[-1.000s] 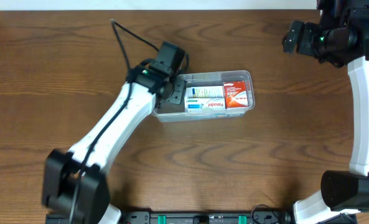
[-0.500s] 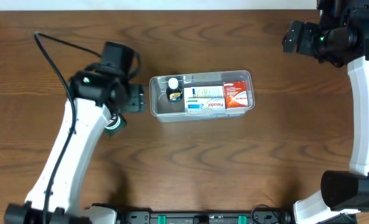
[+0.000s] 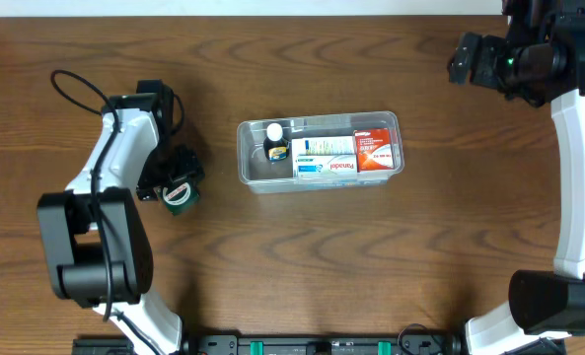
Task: Pack container
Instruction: 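Move the left gripper to the green Zam-Buk tin and grasp it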
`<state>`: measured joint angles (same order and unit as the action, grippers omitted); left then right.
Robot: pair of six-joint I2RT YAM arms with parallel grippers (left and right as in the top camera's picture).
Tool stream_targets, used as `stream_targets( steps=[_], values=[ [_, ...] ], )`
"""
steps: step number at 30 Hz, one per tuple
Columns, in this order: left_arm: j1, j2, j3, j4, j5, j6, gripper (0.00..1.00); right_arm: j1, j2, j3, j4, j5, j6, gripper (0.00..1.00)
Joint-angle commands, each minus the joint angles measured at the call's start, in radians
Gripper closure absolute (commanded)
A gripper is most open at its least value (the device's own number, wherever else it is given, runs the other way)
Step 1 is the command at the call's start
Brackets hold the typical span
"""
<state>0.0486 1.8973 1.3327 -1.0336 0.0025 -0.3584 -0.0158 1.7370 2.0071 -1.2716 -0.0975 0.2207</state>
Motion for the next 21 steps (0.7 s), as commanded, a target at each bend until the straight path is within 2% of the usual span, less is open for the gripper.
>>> stream_targets(
  steps=[1,6,9,16,21],
  values=[
    [0.002,0.045,-0.007,0.012,-0.003,-0.109,0.2,-0.003,-0.003,0.005,-0.002,0.0,0.01,0.01],
    [0.004,0.104,-0.007,0.023,-0.048,-0.224,0.19,-0.003,-0.003,0.005,-0.002,0.0,0.01,0.01],
    [0.004,0.127,-0.007,0.035,-0.048,-0.251,0.19,-0.003,-0.003,0.005,-0.002,0.0,0.01,0.01],
    [0.003,0.14,-0.007,0.04,-0.047,-0.253,0.19,-0.003,-0.003,0.005,-0.002,0.0,0.011,0.01],
    [0.004,0.126,-0.006,0.027,-0.043,-0.191,0.23,-0.003,-0.003,0.005,-0.002,0.0,0.01,0.01]
  ],
)
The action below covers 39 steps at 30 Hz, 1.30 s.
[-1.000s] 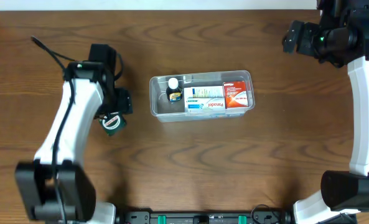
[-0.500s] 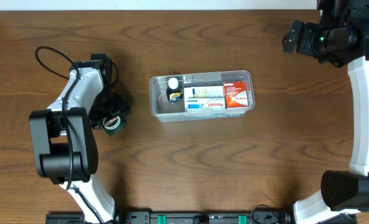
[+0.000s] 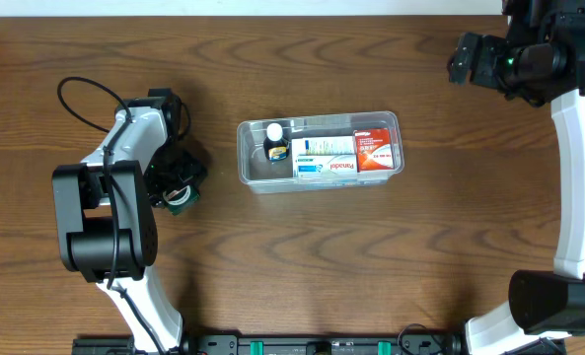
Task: Pack container
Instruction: 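Move the left gripper to the green Zam-Buk tin and grasp it, then carry the Zam-Buk tin into the container beside the bottle, standing upright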
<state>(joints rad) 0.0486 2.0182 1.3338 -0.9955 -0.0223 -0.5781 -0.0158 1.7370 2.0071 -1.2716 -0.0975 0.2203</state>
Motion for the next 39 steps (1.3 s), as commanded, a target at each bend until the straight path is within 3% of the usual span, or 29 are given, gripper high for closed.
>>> stream_targets(
  steps=[1,6,17,21,26,34,39],
  values=[
    [0.004,-0.005,-0.008,-0.017,-0.019,0.043,0.25,-0.003,-0.003,0.005,-0.002,0.0,0.011,0.01],
    [0.003,-0.076,-0.008,-0.036,-0.019,0.085,0.32,-0.003,-0.003,0.005,-0.002,0.0,0.011,0.01],
    [-0.007,-0.329,-0.008,-0.115,0.023,0.145,0.32,-0.003,-0.003,0.005,-0.001,0.0,0.011,0.01],
    [-0.051,-0.452,-0.008,-0.099,0.132,0.195,0.32,-0.003,-0.003,0.005,-0.002,0.0,0.011,0.01],
    [-0.165,-0.552,-0.008,-0.037,0.135,0.224,0.32,-0.003,-0.003,0.005,-0.002,0.0,0.011,0.01],
    [-0.377,-0.518,-0.008,0.126,0.028,0.231,0.32,-0.003,-0.003,0.005,-0.001,0.0,0.011,0.01],
    [-0.421,-0.435,-0.008,0.149,0.01,0.25,0.32,-0.003,-0.003,0.005,-0.002,0.0,0.011,0.01]
  ],
)
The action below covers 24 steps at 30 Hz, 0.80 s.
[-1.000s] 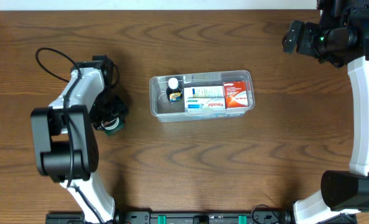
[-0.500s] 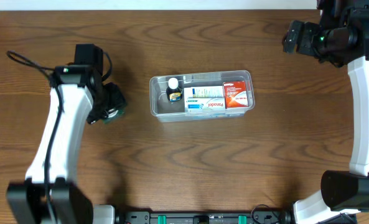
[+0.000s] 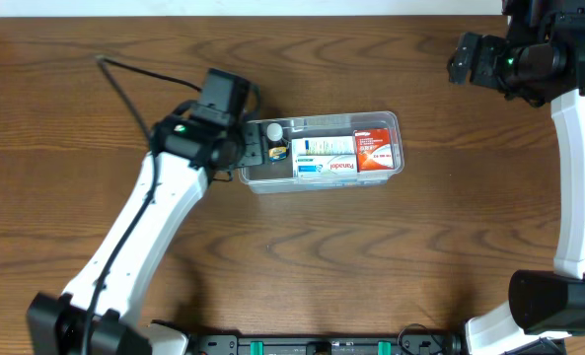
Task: Pack container
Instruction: 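Carry the Zam-Buk tin into the container beside the bottle, standing upright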
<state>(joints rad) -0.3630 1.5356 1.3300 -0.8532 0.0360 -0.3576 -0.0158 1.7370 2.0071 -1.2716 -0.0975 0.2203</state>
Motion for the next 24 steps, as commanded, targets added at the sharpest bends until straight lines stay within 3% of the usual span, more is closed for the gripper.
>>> stream_targets(
  steps=[1,9,24],
  values=[
    [-0.01,0.072,-0.004,0.015,-0.048,0.041,0.32,-0.003,-0.003,0.005,-0.002,0.0,0.011,0.01],
    [-0.01,0.185,-0.004,0.056,-0.047,0.055,0.32,-0.003,-0.003,0.005,-0.002,0.0,0.011,0.01],
    [-0.018,0.187,-0.003,0.066,0.006,0.053,0.32,-0.003,-0.003,0.005,-0.002,0.0,0.011,0.01]
  ],
)
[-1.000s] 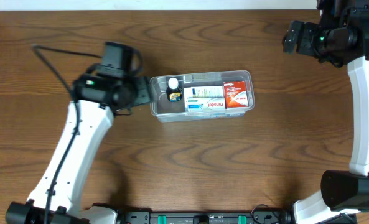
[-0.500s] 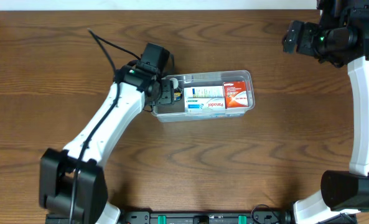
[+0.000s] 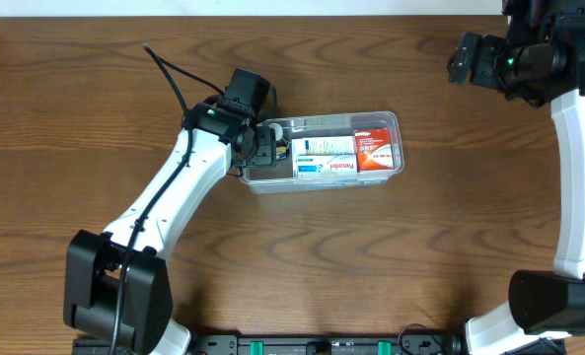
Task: Pack container
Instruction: 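Carry the Zam-Buk tin into the container beside the bottle, standing upright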
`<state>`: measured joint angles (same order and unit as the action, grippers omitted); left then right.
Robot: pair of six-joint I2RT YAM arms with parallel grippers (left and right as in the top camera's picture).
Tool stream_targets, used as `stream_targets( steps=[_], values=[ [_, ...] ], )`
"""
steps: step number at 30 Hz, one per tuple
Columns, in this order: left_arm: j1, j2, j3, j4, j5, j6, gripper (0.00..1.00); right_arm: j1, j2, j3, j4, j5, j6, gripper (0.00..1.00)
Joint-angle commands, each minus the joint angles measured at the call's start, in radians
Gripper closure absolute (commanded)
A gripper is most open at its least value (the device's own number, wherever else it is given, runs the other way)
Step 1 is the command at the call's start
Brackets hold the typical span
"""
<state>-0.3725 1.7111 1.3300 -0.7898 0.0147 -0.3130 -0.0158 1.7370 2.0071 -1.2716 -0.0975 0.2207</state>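
A clear plastic container [image 3: 391, 123] lies at the table's centre. Inside are a white-and-blue medicine box [image 3: 327, 158] and a red-and-white box [image 3: 375, 148]. My left gripper [image 3: 265, 148] hangs over the container's left end, covering whatever lies below it; its fingers are hidden under the wrist, and nothing shows between them. A small dark bottle [image 3: 281, 151] peeks out beside it. My right gripper [image 3: 464, 59] is held off at the far right, away from the container, and its jaws are too dark to read.
The left arm's black cable [image 3: 169, 69] loops over the table to the left of the container. The right arm's white link [image 3: 573, 177] runs down the right edge. Bare wood surrounds the container.
My left gripper has moved a little right, from the container's left rim to over its left end. The bottle's white cap is now covered. The right arm is unchanged.
My left gripper was at a green round object on the table at the left, and stayed there at the second moment. Then it was at the container's left rim and the green object was gone from the table. Now it is over the container.
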Motion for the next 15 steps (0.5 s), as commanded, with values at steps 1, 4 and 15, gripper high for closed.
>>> stream_targets(
  steps=[1,4,15],
  values=[
    [-0.012,0.011,-0.002,0.004,0.027,0.005,0.32,-0.003,-0.003,0.005,-0.002,0.0,0.01,0.01],
    [-0.029,0.01,0.007,0.003,0.043,-0.002,0.32,-0.003,-0.003,0.005,-0.002,0.0,0.01,0.01],
    [-0.064,0.008,0.013,-0.017,0.006,-0.022,0.32,-0.003,-0.003,0.005,-0.002,0.0,0.01,0.01]
  ],
)
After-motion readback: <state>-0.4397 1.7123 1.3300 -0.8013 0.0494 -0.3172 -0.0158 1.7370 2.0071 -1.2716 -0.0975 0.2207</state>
